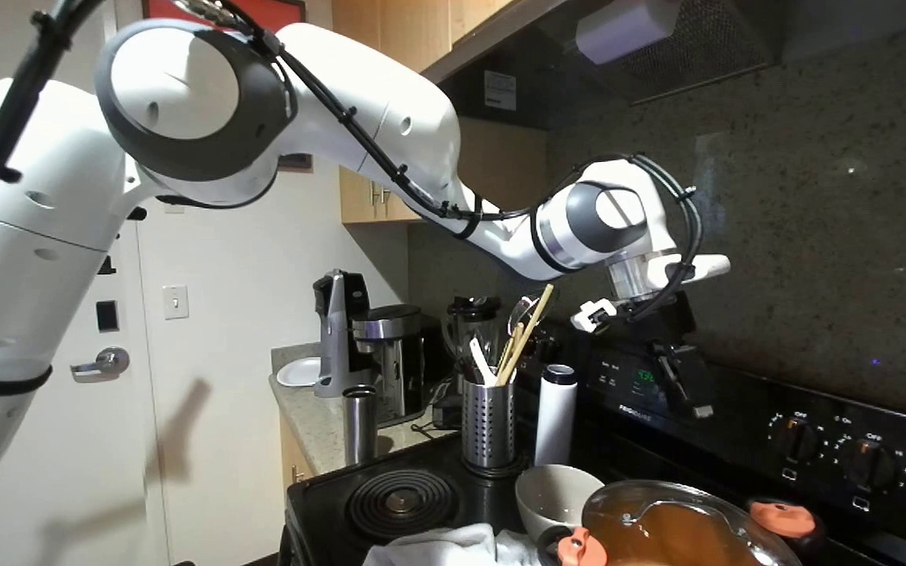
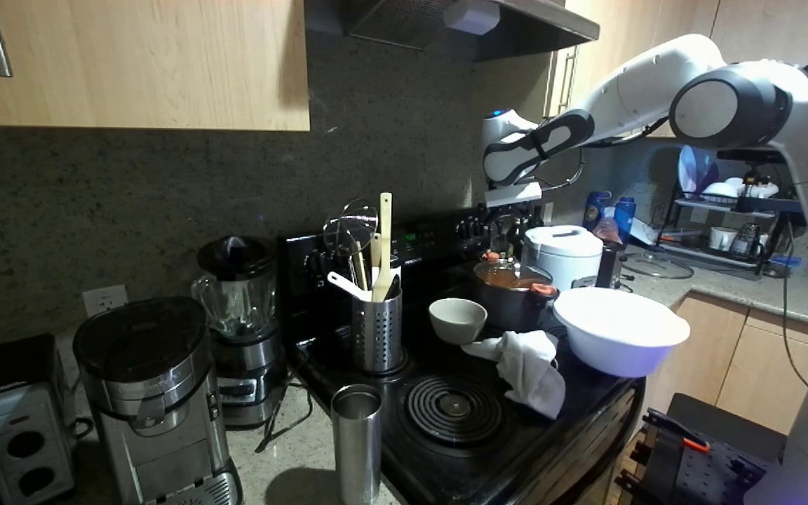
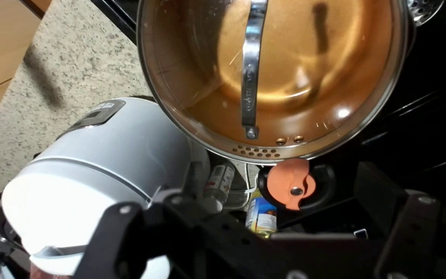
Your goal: Move the pot from left to right
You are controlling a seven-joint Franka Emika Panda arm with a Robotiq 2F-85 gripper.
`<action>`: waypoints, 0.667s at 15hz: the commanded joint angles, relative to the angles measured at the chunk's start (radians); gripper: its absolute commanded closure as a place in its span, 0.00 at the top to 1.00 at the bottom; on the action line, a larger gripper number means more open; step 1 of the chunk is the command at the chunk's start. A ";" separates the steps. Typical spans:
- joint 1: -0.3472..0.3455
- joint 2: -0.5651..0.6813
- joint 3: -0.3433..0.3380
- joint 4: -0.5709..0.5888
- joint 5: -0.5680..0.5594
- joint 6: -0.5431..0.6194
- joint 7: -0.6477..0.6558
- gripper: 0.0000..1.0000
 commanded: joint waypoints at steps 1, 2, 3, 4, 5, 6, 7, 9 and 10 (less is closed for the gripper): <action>0.026 -0.139 0.017 -0.094 -0.018 -0.034 -0.034 1.00; 0.032 -0.178 0.021 -0.124 -0.024 -0.035 -0.041 1.00; 0.037 -0.217 0.026 -0.150 -0.025 -0.046 -0.048 1.00; 0.043 -0.256 0.031 -0.183 -0.031 -0.053 -0.050 1.00; 0.047 -0.305 0.037 -0.226 -0.036 -0.067 -0.067 1.00; 0.050 -0.350 0.045 -0.269 -0.046 -0.077 -0.068 1.00; 0.051 -0.407 0.056 -0.328 -0.059 -0.082 -0.077 1.00; 0.049 -0.513 0.087 -0.432 -0.087 -0.093 -0.071 1.00; 0.045 -0.567 0.107 -0.485 -0.097 -0.098 -0.068 1.00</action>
